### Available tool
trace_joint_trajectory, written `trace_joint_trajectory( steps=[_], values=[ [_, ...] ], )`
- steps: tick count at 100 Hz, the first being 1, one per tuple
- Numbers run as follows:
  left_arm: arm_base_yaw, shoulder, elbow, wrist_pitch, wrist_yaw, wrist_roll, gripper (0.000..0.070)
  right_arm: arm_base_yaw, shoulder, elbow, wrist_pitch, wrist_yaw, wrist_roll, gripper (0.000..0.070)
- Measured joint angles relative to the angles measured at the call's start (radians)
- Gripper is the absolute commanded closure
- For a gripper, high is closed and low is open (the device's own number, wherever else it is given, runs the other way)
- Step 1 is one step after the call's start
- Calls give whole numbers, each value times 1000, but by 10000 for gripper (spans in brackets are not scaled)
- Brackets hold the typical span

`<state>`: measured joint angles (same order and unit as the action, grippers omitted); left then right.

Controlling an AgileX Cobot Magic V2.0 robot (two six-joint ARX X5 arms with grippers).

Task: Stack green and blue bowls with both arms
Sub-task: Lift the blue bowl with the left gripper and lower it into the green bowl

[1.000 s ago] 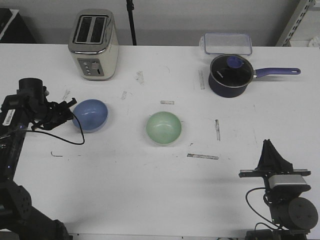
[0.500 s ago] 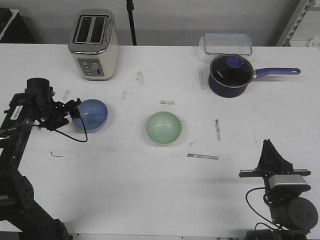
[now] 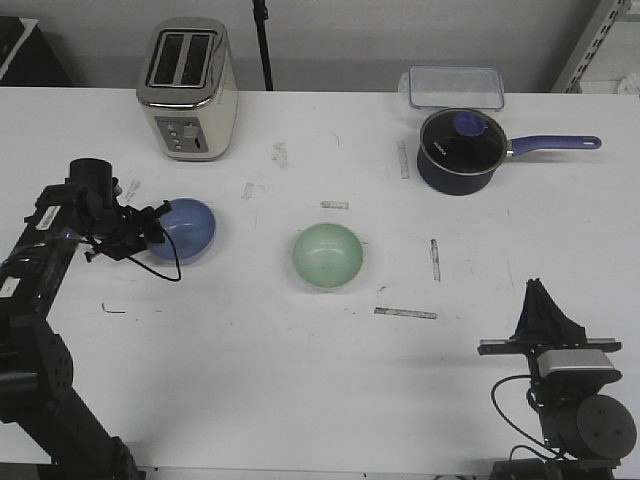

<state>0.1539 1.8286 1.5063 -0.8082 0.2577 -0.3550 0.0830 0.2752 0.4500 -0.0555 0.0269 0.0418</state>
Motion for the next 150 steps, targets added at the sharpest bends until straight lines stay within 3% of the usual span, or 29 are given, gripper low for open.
trace_joint_trajectory(
  steps=[10,15,55,75,108,137,150],
  values=[
    [-1,9,0,0,-5,0,667,0,0,0,0,0,0,686],
    [-2,9,0,0,-8,0,700,0,0,0,0,0,0,686],
    [-96,-79,16,-22,-11,-3,699,0,0,0,0,0,0,686],
    [-206,-127,118,-100,-11,-4,699,0,0,0,0,0,0,686],
    [-475,-121,227,-108,-10,-63,699,0,0,0,0,0,0,686],
    [-611,-58,229,-34,-10,-109,699,0,0,0,0,0,0,686],
    [-653,-21,229,4,-63,-142,699,0,0,0,0,0,0,686]
  ],
)
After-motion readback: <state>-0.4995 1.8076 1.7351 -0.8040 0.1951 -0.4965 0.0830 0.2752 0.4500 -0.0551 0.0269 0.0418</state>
